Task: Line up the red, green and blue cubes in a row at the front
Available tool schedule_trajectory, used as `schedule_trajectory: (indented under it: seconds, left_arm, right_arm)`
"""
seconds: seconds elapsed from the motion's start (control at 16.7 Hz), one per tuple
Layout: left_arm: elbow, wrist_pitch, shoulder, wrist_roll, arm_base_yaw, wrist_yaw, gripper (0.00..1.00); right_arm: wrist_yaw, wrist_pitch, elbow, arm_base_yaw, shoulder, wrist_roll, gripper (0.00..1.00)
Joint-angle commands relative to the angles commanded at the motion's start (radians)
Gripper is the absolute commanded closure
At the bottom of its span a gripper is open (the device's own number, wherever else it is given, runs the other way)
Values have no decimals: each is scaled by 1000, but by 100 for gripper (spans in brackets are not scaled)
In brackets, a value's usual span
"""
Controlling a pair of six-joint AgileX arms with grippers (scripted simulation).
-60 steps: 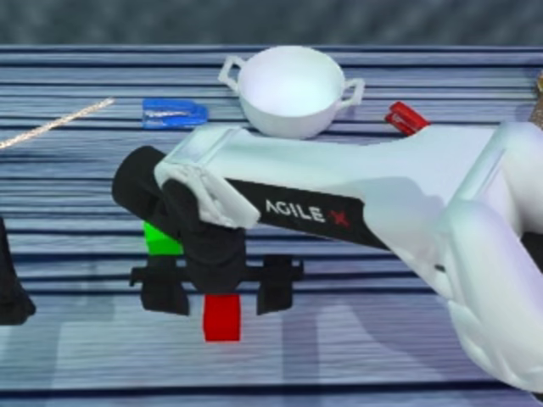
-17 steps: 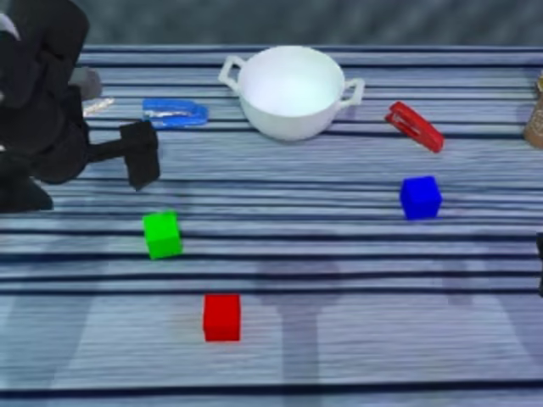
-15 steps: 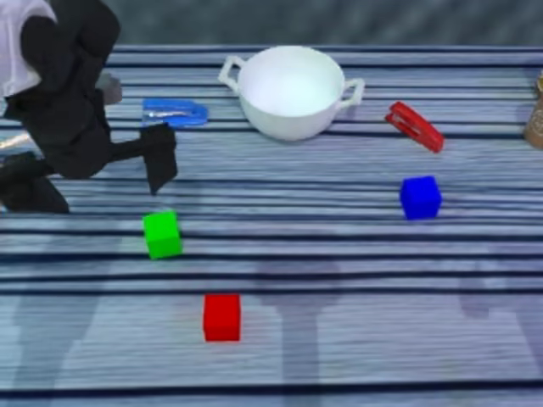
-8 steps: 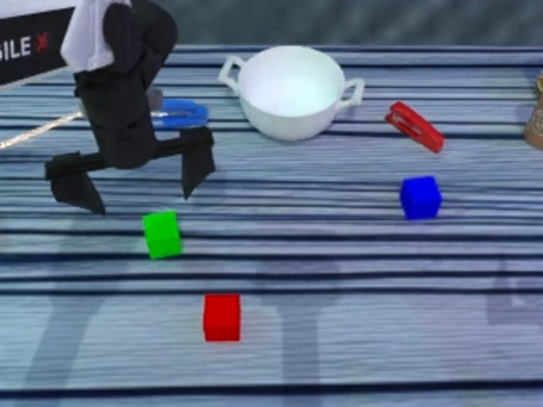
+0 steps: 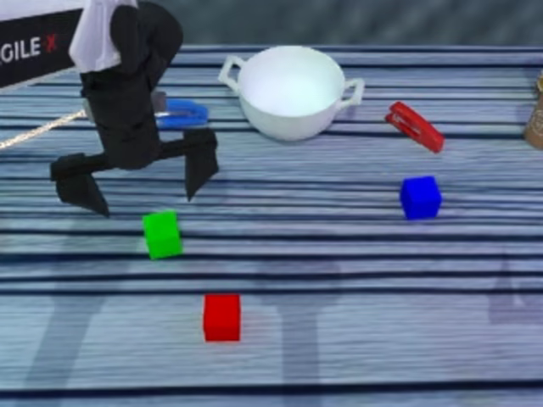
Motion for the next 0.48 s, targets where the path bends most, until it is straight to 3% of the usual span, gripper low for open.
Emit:
schedule_trajectory:
  seconds: [0.48]
  left_arm:
    - [-134, 241, 101, 3, -2, 1, 0]
  right_arm:
    - [0, 0, 0, 0, 0, 0, 0]
